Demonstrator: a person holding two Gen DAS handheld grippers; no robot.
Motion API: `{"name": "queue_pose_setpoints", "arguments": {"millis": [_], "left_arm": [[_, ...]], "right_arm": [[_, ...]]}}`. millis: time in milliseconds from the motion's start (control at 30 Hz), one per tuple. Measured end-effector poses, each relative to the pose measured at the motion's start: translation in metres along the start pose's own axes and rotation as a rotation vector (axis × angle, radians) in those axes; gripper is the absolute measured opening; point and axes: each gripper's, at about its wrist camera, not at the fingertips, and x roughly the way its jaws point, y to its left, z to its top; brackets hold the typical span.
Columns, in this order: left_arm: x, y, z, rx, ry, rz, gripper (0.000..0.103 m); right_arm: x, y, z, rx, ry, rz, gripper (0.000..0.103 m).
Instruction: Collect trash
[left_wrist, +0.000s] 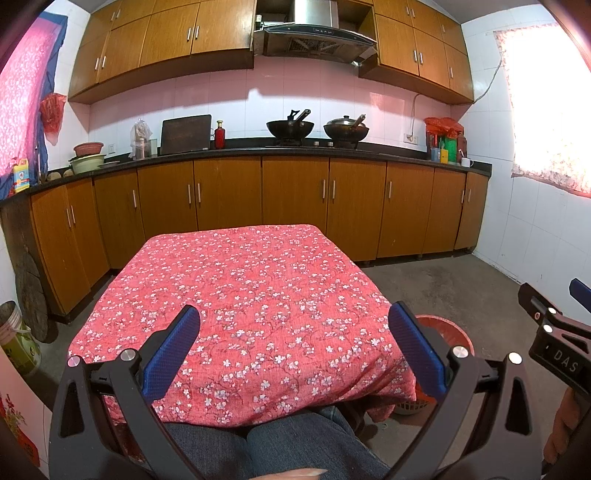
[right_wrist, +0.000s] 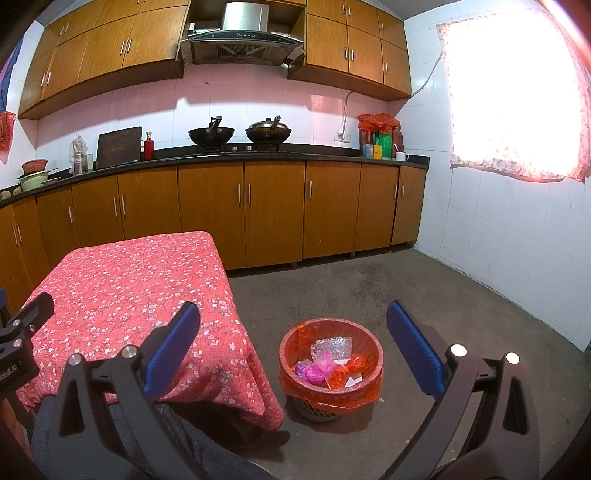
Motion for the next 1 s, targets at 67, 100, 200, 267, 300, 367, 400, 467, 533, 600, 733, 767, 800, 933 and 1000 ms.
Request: {"name": "queue_pose_setpoints", "arguments": {"millis": [67,100,200,267,300,367,400,467,533,600,733,767,800,933,1000], "left_arm": [[0.0003,0.0001,0.0003,0.000,0.000,0.000,0.101],[0.0000,-0.0001,0.0002,0.000,0.001,0.000,0.101],[0.0003,-0.0001,0.0009,0.000,0.001,0.000,0.101],[0.0001,-0.0004,0.0011,0.000,0.001,0.000,0.101],[-0.0002,-0.0006,0.0010,0.000,0.001,0.000,0.101],[0.0001,-0.0006,-0.0002,0.001,0.001,0.001,0.101],[0.0003,-0.0004,-0.0010,0.001,0.001,0.001,0.101],[0.0002,-0.0006,-0.0008,0.001,0.000,0.000,0.101],[0.0005,-0.0007,-0.0003,0.001,0.002,0.000,0.101],[-0.0005,-0.0015,-0.0013,0.001,0.003,0.000,0.101],[-0.0003,-0.0011,-0.0014,0.001,0.002,0.001,0.101],[-0.0015,-0.0018,-0.0025,0.000,0.002,0.002,0.101],[-0.0008,-0.0012,-0.0025,0.000,0.003,0.003,0.101],[-0.0029,-0.0013,-0.0048,-0.001,0.003,0.004,0.101],[-0.0029,-0.0012,-0.0047,-0.001,0.004,0.005,0.101]], "right_arm": [[0.0000,-0.0001,0.0001,0.000,0.000,0.001,0.099],[0.0000,0.0000,0.0002,0.000,0.001,0.000,0.099],[0.0012,0.0023,-0.0036,0.000,0.003,0.001,0.099],[0.0017,0.0036,-0.0056,0.000,0.004,0.002,0.099],[0.0018,0.0041,-0.0065,0.001,0.005,0.002,0.099],[0.0019,0.0056,-0.0084,0.001,0.006,0.002,0.099],[0.0017,0.0060,-0.0085,0.002,0.006,0.002,0.099],[0.0024,0.0062,-0.0079,0.001,0.006,0.003,0.099],[0.0030,0.0058,-0.0077,0.001,0.007,0.004,0.099],[0.0033,0.0050,-0.0069,0.002,0.007,0.003,0.099],[0.0030,0.0068,-0.0080,0.002,0.008,0.004,0.099],[0.0029,0.0078,-0.0088,0.002,0.008,0.004,0.099],[0.0042,0.0078,-0.0086,0.001,0.009,0.005,0.099],[0.0040,0.0081,-0.0086,0.003,0.009,0.005,0.099],[0.0041,0.0079,-0.0084,0.002,0.009,0.005,0.099]]}}
